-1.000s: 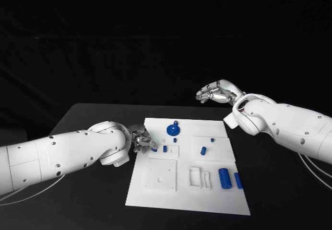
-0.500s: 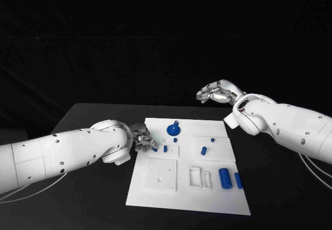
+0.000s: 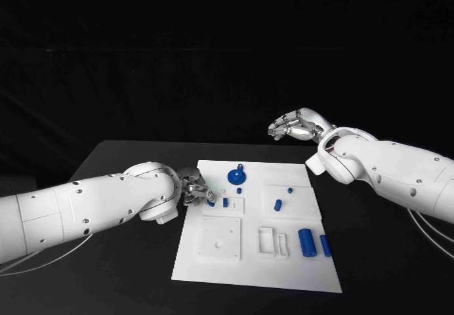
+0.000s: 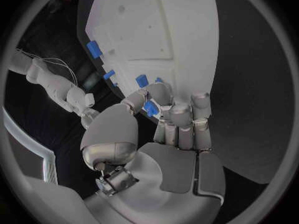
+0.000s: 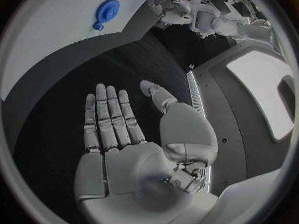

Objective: Assemble the parts on the task board

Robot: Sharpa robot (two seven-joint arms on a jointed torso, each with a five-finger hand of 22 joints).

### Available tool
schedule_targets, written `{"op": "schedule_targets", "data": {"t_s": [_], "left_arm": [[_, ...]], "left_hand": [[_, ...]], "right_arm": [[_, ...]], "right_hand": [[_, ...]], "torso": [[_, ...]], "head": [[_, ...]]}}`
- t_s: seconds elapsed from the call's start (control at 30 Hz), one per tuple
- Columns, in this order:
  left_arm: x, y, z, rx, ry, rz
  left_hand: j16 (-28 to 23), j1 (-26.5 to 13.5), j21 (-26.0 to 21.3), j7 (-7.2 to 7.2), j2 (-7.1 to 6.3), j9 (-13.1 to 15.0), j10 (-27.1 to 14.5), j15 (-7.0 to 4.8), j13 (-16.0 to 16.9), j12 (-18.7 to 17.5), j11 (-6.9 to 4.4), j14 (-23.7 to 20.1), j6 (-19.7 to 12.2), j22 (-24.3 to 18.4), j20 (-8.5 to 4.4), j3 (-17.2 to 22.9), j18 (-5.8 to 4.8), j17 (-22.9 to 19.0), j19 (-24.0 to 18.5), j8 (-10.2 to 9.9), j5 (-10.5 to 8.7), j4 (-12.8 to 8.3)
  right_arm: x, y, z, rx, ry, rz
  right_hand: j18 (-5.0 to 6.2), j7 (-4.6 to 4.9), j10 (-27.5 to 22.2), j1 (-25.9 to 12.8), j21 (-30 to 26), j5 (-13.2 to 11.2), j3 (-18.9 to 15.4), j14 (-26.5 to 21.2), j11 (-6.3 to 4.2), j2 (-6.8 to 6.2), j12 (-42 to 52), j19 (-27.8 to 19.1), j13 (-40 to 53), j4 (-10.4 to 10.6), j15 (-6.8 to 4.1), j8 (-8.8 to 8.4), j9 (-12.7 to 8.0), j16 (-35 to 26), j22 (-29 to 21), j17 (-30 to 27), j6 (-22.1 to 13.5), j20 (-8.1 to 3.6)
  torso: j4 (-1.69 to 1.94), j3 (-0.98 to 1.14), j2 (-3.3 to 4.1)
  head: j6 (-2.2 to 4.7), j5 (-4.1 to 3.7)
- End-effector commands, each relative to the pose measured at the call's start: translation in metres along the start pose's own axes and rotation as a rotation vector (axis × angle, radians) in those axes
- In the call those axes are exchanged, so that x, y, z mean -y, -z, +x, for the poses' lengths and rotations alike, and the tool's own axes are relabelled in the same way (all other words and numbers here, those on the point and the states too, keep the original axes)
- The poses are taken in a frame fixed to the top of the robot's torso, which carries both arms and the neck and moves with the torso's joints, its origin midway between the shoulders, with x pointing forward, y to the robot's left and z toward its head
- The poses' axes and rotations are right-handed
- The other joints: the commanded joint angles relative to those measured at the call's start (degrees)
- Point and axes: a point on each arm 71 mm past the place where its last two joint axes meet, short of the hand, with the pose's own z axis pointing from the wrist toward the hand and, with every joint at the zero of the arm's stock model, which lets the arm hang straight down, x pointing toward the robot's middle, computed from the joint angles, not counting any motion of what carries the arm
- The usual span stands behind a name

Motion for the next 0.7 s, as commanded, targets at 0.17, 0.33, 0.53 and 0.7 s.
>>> {"op": "schedule_targets", "data": {"t_s": [0.17,0.33,0.53,0.7], "left_arm": [[0.0007,-0.0008,0.0117,-0.059,-0.03,0.004],[0.001,-0.0007,0.0117,-0.057,-0.029,0.01],[0.0009,-0.0007,0.0116,-0.058,-0.029,0.013],[0.0021,-0.0009,0.0119,-0.056,-0.028,0.016]], "left_hand": [[0.84,-0.82,0.43,-4.96,0.01,0.27,-0.44,-2.75,1.15,1.54,-0.73,1.92,8.95,0.77,-6.38,-0.11,0.51,0.29,0.36,0.43,3.1,-0.76],[1.51,-1.25,0.62,-5.19,0.32,0.5,-0.41,-2.89,1.88,2.63,-0.93,2.13,9.55,0.79,-6.38,-0.18,0.57,0.53,0.55,0.77,3.73,-0.68],[2.33,-2.1,0.81,-5.49,0.72,0.87,-0.63,-3.09,3.01,4.29,-1.2,2.09,10.25,0.81,-6.38,-0.36,0.68,0.86,0.63,1.27,2.7,-0.05],[2.7,-2.46,0.92,-5.62,0.87,1.06,-0.84,-3.2,3.53,5.07,-1.33,2.04,10.45,0.82,-6.4,-0.41,0.77,1.0,0.66,1.54,1.42,0.41]], "right_arm": [[0.0,0.0003,0.0009,-0.012,-0.003,-0.007],[0.0002,0.0003,0.0009,-0.012,-0.004,-0.006],[0.0005,0.0004,0.0009,-0.012,-0.004,-0.006],[0.0006,0.0004,0.0012,-0.013,-0.004,-0.005]], "right_hand": [[1.1,0.06,0.47,-0.36,-0.37,0.53,-0.11,0.14,-0.07,-0.13,-0.37,-0.37,-0.06,-0.07,0.11,0.32,-0.09,-0.31,0.09,-0.09,-0.44,0.04],[1.12,0.07,0.49,-0.36,-0.37,0.7,-0.1,0.15,-0.07,-0.13,-0.41,-0.36,-0.06,-0.07,0.11,0.33,-0.12,-0.31,0.1,-0.11,-0.44,0.06],[1.14,0.07,0.52,-0.35,-0.38,0.9,-0.08,0.15,-0.07,-0.12,-0.46,-0.36,-0.05,-0.07,0.11,0.36,-0.15,-0.31,0.12,-0.12,-0.45,0.08],[1.16,0.07,0.55,-0.35,-0.4,1.08,-0.07,0.16,-0.07,-0.12,-0.5,-0.37,-0.05,-0.07,0.11,0.37,-0.18,-0.31,0.13,-0.13,-0.45,0.1]], "torso": [[0.06,-0.08,-0.03],[0.07,-0.07,-0.02],[0.09,-0.11,0.0],[0.08,-0.1,-0.01]], "head": [[-0.11,-0.03],[-0.13,-0.05],[-0.2,-0.06],[-0.18,-0.03]]}}
